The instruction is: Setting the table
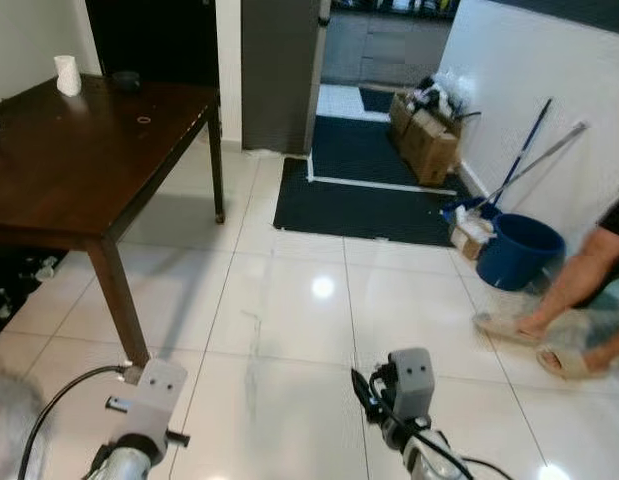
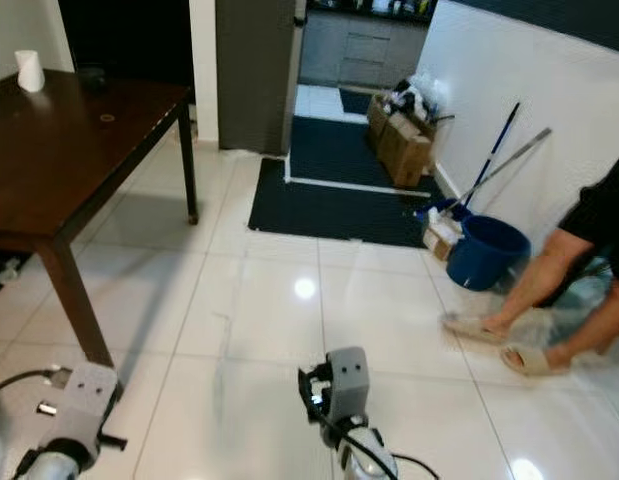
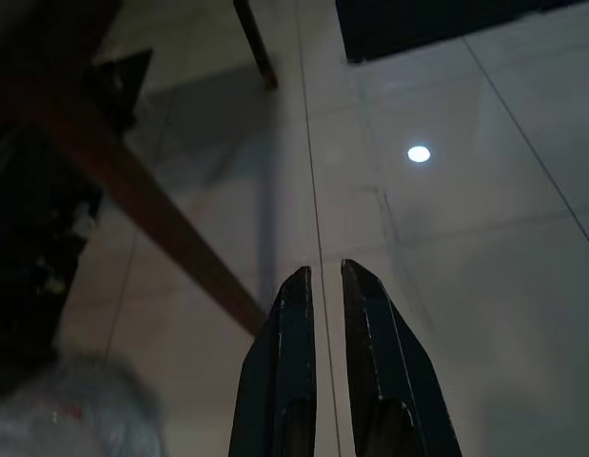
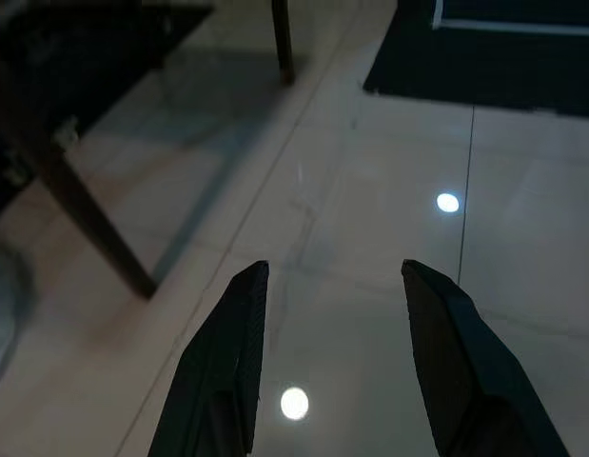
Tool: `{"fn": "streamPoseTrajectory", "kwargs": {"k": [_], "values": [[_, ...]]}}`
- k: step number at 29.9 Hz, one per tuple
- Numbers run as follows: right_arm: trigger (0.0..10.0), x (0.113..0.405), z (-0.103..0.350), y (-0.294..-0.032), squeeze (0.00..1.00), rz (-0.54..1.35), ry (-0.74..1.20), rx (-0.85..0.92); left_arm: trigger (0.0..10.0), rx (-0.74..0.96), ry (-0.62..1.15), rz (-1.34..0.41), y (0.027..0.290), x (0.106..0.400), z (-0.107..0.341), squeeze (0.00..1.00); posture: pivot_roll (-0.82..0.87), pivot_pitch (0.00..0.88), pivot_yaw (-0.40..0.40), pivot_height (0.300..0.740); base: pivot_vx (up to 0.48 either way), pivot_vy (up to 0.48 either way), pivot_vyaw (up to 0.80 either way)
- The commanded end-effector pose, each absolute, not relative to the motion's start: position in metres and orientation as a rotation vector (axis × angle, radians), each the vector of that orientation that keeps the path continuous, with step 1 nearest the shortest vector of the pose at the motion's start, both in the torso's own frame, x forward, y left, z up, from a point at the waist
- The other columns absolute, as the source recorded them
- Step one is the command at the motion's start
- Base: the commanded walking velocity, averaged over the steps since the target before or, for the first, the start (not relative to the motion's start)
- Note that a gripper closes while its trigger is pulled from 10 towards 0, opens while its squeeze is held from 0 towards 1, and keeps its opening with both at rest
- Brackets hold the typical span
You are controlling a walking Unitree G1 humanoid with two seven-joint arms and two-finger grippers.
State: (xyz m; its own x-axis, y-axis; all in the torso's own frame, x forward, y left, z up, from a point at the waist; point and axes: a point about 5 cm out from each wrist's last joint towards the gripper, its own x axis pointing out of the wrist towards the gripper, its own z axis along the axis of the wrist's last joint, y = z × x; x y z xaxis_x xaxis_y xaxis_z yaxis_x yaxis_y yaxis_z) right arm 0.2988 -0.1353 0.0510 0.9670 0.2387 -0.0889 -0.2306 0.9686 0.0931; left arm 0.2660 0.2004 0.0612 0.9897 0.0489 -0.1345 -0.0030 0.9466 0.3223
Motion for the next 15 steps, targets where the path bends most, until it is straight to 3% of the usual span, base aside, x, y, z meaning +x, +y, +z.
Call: {"fn": "streamPoseTrajectory", "kwargs": {"k": [1, 15], "values": [[10.0, 0.296, 0.049, -0.138, 0.0, 0.23, 0.108, 0.101, 10.0, 0.302, 0.132, 0.013, 0.193, 0.269, 0.062, 0.0, 0.1, 0.037, -0.002, 0.74, 0.48, 0.0, 0.0], [10.0, 0.288, 0.044, -0.166, 0.0, 0.097, 0.132, 0.165, 10.0, 0.264, 0.085, -0.037, 0.179, 0.28, 0.071, 0.0, 0.06, 0.03, 0.012, 0.74, 0.48, 0.0, 0.0]]}}
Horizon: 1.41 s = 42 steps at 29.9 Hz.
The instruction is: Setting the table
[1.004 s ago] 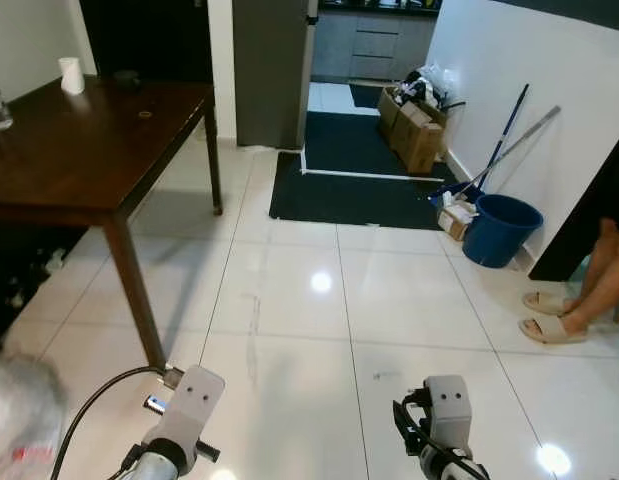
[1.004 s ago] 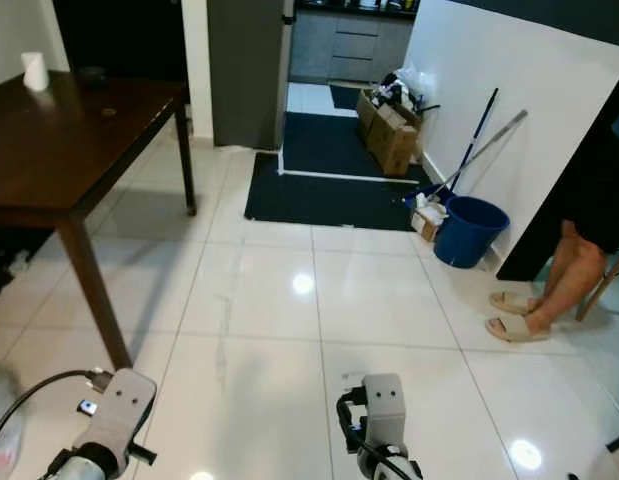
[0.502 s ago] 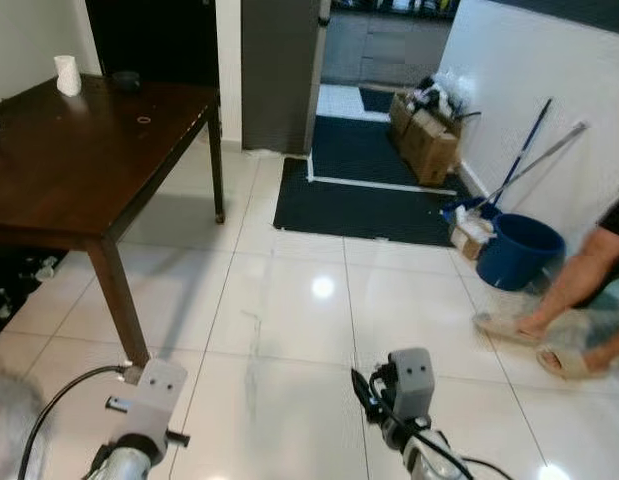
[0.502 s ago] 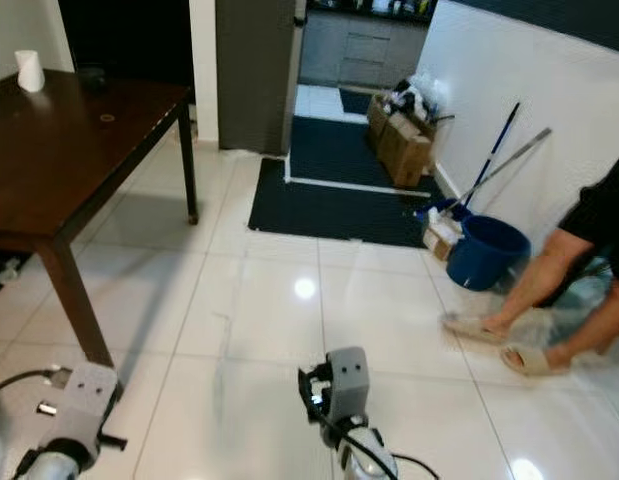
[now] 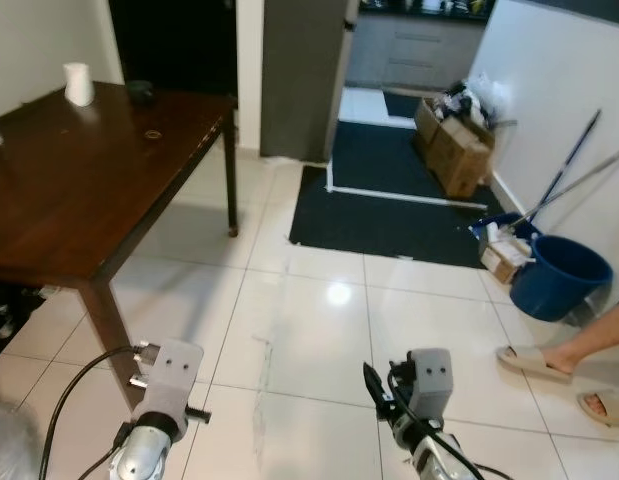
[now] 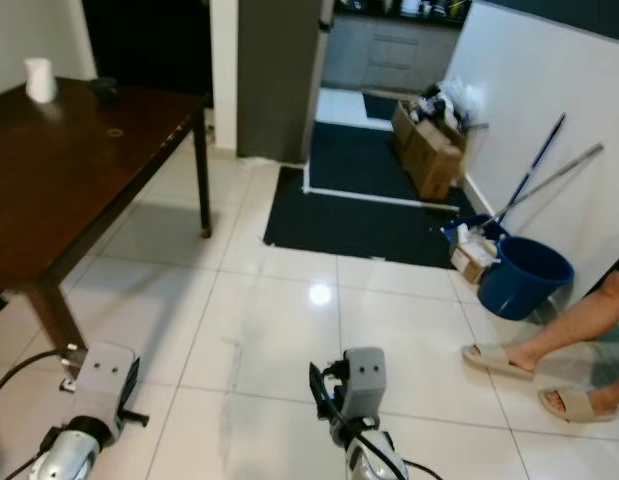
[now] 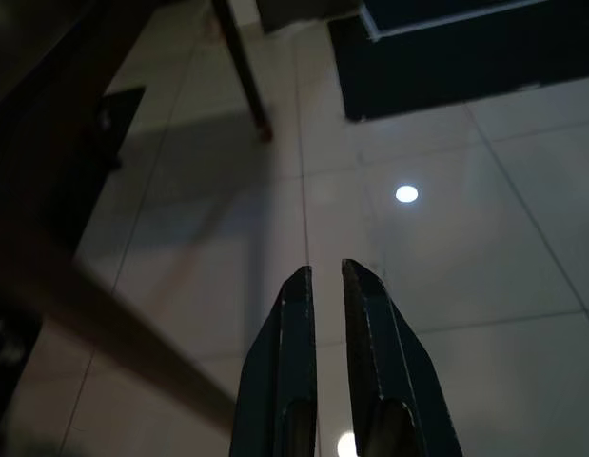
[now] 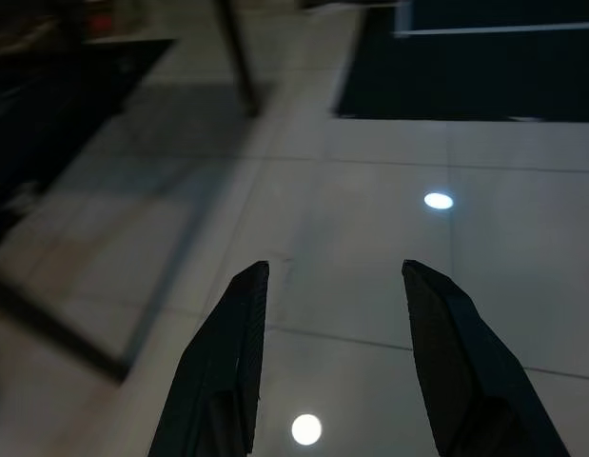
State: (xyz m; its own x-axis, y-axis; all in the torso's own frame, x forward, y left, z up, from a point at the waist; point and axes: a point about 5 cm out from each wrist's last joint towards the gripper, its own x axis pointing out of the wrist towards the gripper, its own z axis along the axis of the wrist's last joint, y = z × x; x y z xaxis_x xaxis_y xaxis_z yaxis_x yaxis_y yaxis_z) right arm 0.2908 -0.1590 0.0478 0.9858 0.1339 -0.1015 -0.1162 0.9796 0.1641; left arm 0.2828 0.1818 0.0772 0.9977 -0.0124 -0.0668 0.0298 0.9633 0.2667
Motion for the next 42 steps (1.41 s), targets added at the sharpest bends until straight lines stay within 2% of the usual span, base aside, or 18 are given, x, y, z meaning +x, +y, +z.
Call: {"fn": "streamPoseTrajectory", "kwargs": {"k": [1, 29, 42], "values": [[10.0, 0.2876, 0.0443, -0.1678, 0.0, 0.092, 0.133, 0.165, 10.0, 0.264, 0.085, -0.038, 0.1786, 0.2803, 0.071, 0.0, 0.06, 0.029, 0.013, 0.74, 0.48, 0.0, 0.0], [10.0, 0.2856, 0.0442, -0.1729, 0.0, 0.046, 0.145, 0.173, 10.0, 0.271, 0.086, -0.066, 0.1774, 0.2819, 0.0697, 0.0, 0.06, 0.032, 0.024, 0.74, 0.48, 0.0, 0.0], [10.0, 0.286, 0.045, -0.1744, 0.0, 0.028, 0.14, 0.177, 10.0, 0.276, 0.085, -0.075, 0.1779, 0.2825, 0.0702, 0.0, 0.06, 0.037, 0.033, 0.74, 0.48, 0.0, -0.63]]}}
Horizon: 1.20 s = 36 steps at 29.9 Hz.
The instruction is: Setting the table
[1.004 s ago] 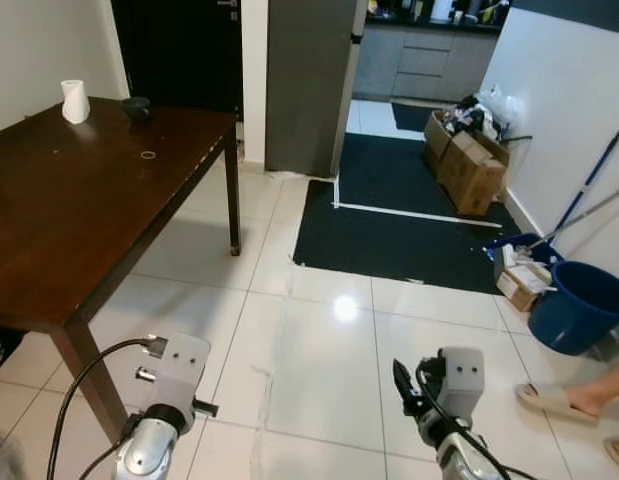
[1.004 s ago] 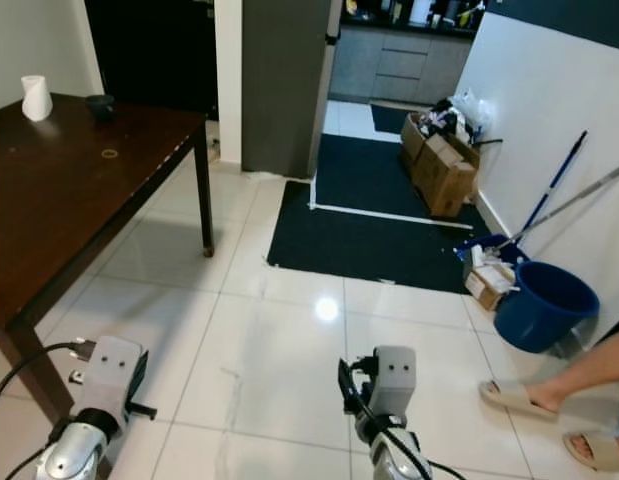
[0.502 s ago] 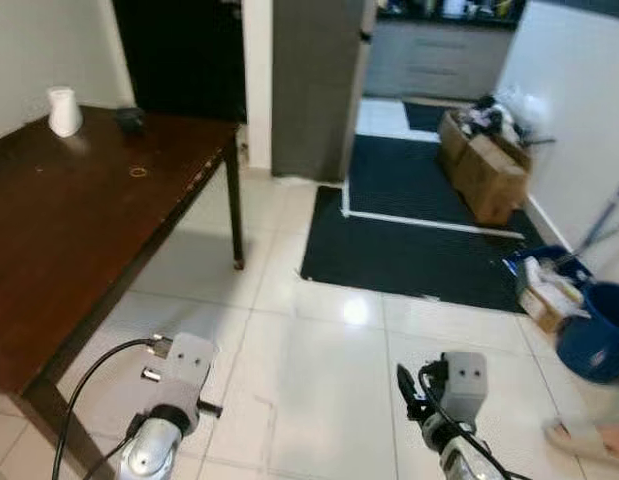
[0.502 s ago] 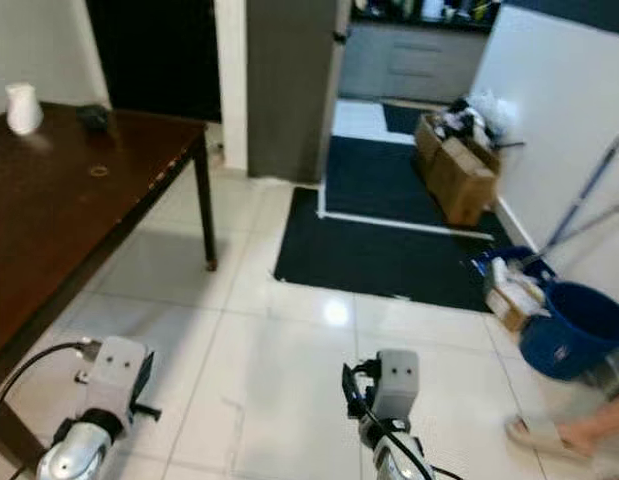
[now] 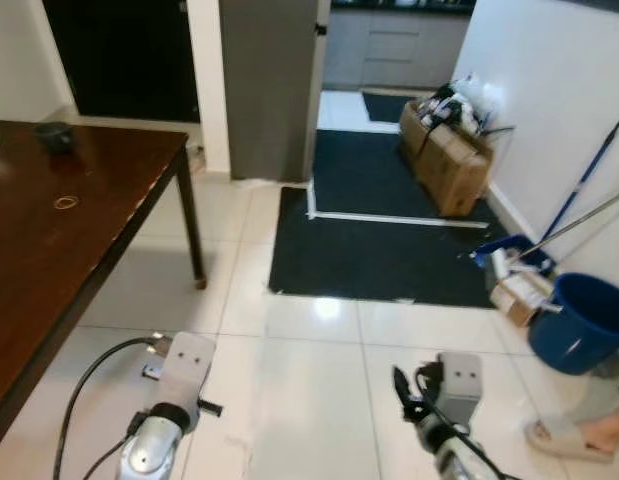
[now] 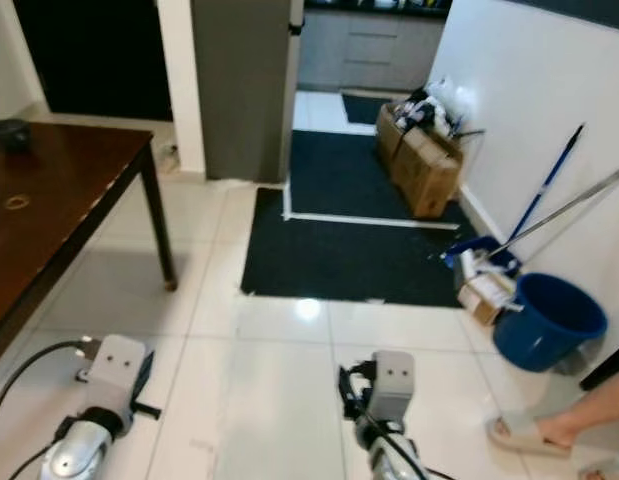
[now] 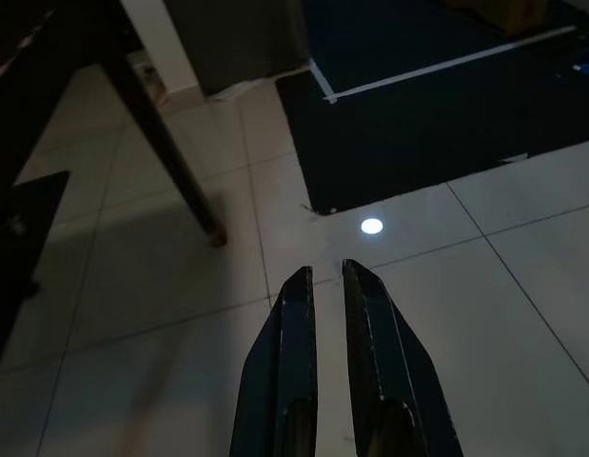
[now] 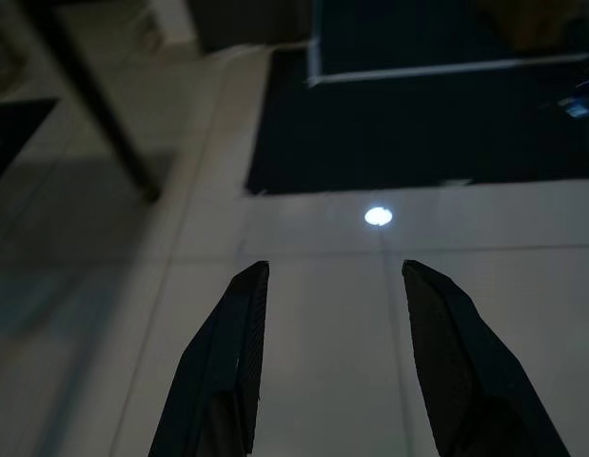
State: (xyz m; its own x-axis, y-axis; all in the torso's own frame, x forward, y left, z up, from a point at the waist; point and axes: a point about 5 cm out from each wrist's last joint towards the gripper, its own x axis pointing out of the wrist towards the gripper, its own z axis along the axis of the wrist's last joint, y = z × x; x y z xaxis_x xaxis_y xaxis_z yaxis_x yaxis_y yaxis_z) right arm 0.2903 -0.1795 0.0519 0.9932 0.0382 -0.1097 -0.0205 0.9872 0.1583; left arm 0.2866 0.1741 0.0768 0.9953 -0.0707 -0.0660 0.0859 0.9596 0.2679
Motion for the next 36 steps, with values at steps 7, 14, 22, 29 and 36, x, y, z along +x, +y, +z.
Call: {"fn": "streamPoseTrajectory", "kwargs": {"k": [7, 14, 22, 29, 36], "values": [[10.0, 0.2862, 0.0453, -0.1744, 0.0, 0.023, 0.138, 0.175, 10.0, 0.277, 0.083, -0.077, 0.1779, 0.2832, 0.071, 0.0, 0.06, 0.038, 0.035, 0.74, 0.48, 0.0, 0.0], [10.0, 0.2865, 0.0456, -0.1746, 0.0, 0.023, 0.136, 0.175, 10.0, 0.277, 0.083, -0.08, 0.1777, 0.2836, 0.0711, 0.0, 0.06, 0.039, 0.036, 0.74, 0.48, 0.0, 0.0], [10.0, 0.2886, 0.052, -0.1722, 0.0, 0.046, 0.108, 0.172, 10.0, 0.277, 0.083, -0.082, 0.1766, 0.2835, 0.0712, 0.0, 0.06, 0.039, 0.036, 0.74, 0.48, 0.0, 0.0], [10.0, 0.29, 0.0545, -0.1716, 0.0, 0.048, 0.097, 0.173, 10.0, 0.278, 0.081, -0.084, 0.1769, 0.2836, 0.0718, 0.0, 0.06, 0.044, 0.039, 0.74, 0.48, 0.0, 0.0], [10.0, 0.2896, 0.0545, -0.1717, 0.0, 0.048, 0.099, 0.172, 10.0, 0.277, 0.082, -0.085, 0.1767, 0.2835, 0.0717, 0.0, 0.06, 0.045, 0.04, 0.74, 0.48, 0.0, 0.0]]}}
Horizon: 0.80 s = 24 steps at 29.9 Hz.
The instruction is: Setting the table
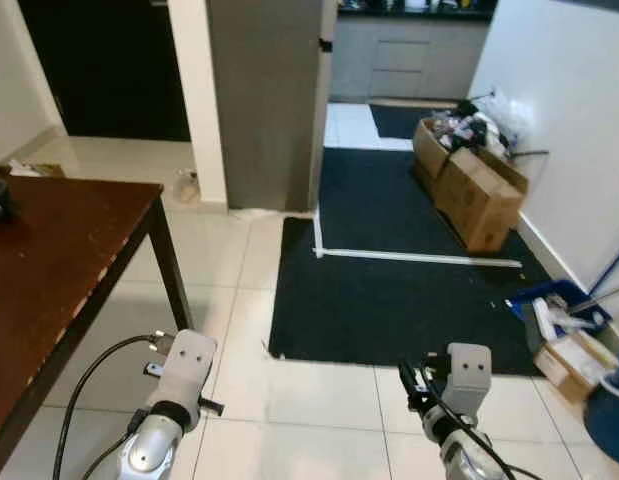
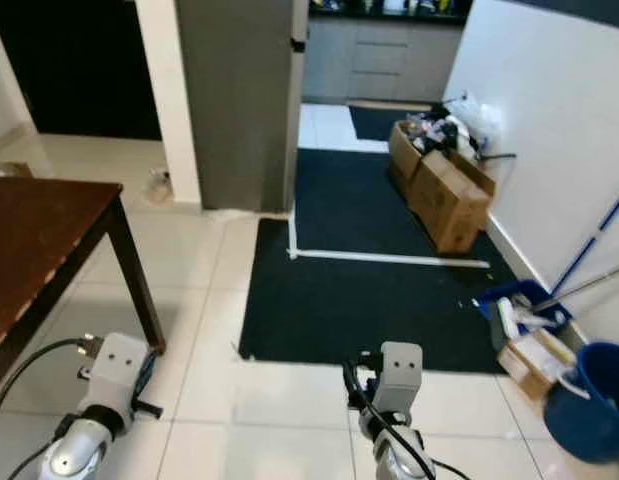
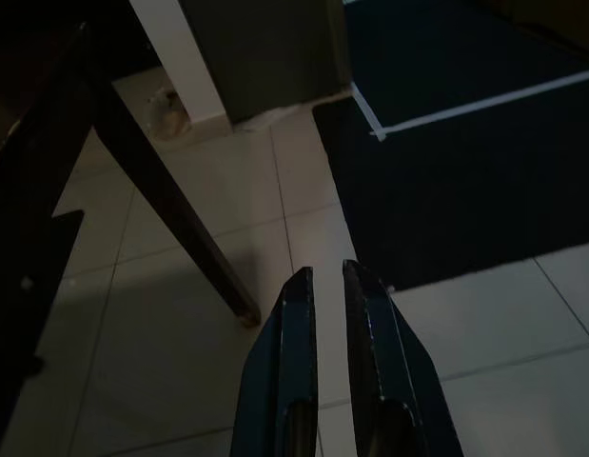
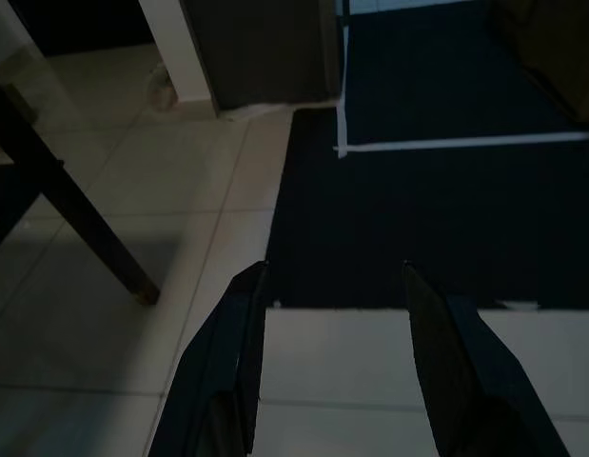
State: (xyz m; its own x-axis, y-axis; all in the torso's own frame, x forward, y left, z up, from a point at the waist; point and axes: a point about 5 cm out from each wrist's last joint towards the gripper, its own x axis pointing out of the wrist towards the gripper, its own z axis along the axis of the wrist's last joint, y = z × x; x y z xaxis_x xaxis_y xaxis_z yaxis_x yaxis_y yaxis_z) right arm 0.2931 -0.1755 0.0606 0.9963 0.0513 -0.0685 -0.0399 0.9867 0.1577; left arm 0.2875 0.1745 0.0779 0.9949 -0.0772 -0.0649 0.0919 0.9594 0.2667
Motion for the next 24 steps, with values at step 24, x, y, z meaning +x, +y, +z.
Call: {"fn": "streamPoseTrajectory", "kwargs": {"k": [24], "values": [[10.0, 0.299, 0.072, -0.181, 0.0, 0.04, 0.036, 0.146, 10.0, 0.279, 0.076, -0.092, 0.175, 0.285, 0.073, 0.0, 0.06, 0.033, 0.042, 0.74, 0.48, 0.0, 0.0]]}}
